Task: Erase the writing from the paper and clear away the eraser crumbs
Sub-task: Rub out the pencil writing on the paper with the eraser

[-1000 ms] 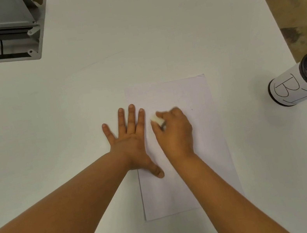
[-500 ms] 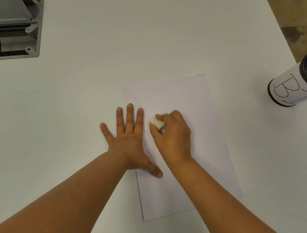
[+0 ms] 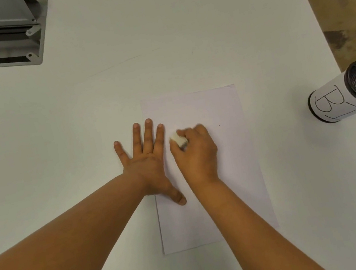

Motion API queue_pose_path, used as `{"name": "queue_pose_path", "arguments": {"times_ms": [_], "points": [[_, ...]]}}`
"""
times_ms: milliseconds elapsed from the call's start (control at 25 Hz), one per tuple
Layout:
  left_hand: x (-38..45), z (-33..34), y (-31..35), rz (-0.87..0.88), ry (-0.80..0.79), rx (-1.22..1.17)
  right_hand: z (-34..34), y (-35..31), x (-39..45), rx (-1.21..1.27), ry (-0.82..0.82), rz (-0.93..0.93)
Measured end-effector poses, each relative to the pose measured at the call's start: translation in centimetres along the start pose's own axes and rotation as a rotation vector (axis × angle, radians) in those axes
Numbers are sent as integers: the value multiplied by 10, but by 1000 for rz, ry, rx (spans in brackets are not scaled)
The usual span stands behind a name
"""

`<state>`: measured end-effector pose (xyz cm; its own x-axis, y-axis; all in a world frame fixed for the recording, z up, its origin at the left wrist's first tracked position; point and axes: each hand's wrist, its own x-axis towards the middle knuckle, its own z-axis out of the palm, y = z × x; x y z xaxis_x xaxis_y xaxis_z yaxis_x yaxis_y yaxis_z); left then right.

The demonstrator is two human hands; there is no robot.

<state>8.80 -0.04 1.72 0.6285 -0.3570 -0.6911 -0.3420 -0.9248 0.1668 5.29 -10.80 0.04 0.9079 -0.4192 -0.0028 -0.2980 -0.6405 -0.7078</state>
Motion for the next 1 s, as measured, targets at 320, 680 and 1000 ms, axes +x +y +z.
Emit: {"name": "queue_pose_path", "arguments": {"times_ms": [320,680,1000], "points": [[-1,1,-1,8,7,-12,-16,22,-60,-9,22,34],[-1,-1,0,-1,-8,12,-1,2,2,-26,-5,2],[-1,-1,-1,10,-14,-10,-8,14,-32,-3,39,2]]}}
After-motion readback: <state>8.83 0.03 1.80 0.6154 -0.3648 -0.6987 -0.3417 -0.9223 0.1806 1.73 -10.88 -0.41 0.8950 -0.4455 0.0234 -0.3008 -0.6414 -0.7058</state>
